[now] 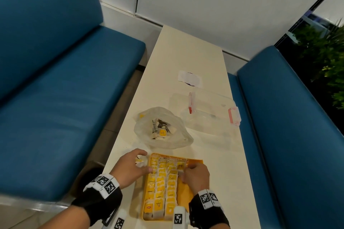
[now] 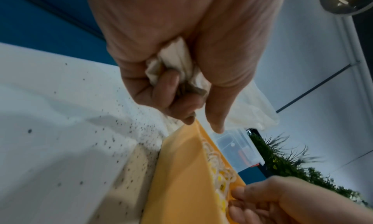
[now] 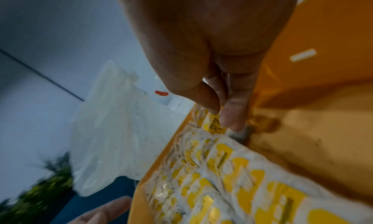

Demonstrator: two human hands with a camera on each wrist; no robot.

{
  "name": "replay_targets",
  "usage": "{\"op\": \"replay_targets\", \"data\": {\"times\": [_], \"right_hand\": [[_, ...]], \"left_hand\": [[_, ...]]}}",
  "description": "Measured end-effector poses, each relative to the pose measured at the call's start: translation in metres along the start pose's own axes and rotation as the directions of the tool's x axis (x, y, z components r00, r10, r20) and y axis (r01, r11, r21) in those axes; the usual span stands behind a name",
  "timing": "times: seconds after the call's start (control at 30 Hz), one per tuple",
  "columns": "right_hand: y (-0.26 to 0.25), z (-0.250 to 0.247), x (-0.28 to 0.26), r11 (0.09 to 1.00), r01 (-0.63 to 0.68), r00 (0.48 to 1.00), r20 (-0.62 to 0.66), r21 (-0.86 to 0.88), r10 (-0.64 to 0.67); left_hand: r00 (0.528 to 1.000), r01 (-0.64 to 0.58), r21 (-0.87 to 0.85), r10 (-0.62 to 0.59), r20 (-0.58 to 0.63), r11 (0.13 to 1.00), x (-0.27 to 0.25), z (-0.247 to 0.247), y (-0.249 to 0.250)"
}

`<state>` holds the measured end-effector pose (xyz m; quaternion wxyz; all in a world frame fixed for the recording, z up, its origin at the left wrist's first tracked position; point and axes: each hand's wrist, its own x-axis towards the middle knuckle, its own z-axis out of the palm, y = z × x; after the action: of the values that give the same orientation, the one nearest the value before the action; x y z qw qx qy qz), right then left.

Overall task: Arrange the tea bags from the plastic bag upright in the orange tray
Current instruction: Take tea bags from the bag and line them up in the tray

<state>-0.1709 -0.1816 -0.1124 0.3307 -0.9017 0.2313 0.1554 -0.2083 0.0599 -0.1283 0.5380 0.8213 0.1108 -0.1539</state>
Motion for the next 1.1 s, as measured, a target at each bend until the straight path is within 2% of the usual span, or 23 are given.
{"op": "replay_targets", "data": {"times": [0.07,0.13,0.23,0.33,0.4,0.5,0.67,0.8,0.83,0.9,1.0,1.1], "right_hand": [[-0.003,-0.008,-0.01,0.997,0.072,0.997,-0.02,0.033,-0.072],[-0.011,-0.016,-0.025,0.971,0.214,0.977,-0.019,0.108,-0.213],[-0.034,-0.024,-0.055,0.878,0.449,0.879,0.093,0.168,-0.467],[-0.053,-0.028,-0.076,0.8,0.516,0.773,0.237,0.306,-0.589],[-0.057,-0.028,-0.08,0.777,0.551,0.737,0.259,0.305,-0.624],[-0.058,-0.024,-0.08,0.749,0.616,0.72,0.211,0.246,-0.661],[-0.053,-0.025,-0.067,0.747,0.593,0.765,0.078,0.299,-0.639],[-0.049,-0.038,-0.056,0.762,0.551,0.804,0.029,0.34,-0.594],[-0.047,-0.041,-0.054,0.757,0.572,0.795,0.016,0.315,-0.607],[-0.043,-0.048,-0.047,0.744,0.651,0.752,0.007,0.149,-0.659],[-0.041,-0.062,-0.039,0.667,0.734,0.679,0.1,-0.132,-0.727],[-0.041,-0.074,-0.039,0.633,0.765,0.643,0.17,-0.116,-0.746]], "left_hand": [[0.998,-0.054,-0.009,0.055,0.031,0.998,-0.006,-0.008,0.003],[0.99,-0.109,-0.031,0.111,0.082,0.994,-0.011,-0.013,0.009],[0.97,-0.182,-0.058,0.189,0.155,0.982,-0.015,-0.01,0.025],[0.943,-0.269,-0.052,0.274,0.19,0.962,-0.016,-0.001,0.038],[0.933,-0.292,-0.045,0.295,0.208,0.955,-0.015,0.004,0.044],[0.923,-0.307,-0.046,0.31,0.229,0.95,-0.015,0.008,0.047],[0.919,-0.3,-0.101,0.316,0.237,0.949,-0.014,0.01,0.045],[0.924,-0.278,-0.076,0.288,0.252,0.957,-0.013,0.004,0.035],[0.924,-0.271,-0.082,0.283,0.257,0.959,-0.012,0.003,0.032],[0.924,-0.256,-0.116,0.279,0.263,0.96,-0.012,0.001,0.028],[0.922,-0.259,-0.15,0.291,0.257,0.954,-0.013,-0.006,0.029],[0.92,-0.288,-0.141,0.315,0.233,0.947,-0.015,-0.01,0.037]]}}
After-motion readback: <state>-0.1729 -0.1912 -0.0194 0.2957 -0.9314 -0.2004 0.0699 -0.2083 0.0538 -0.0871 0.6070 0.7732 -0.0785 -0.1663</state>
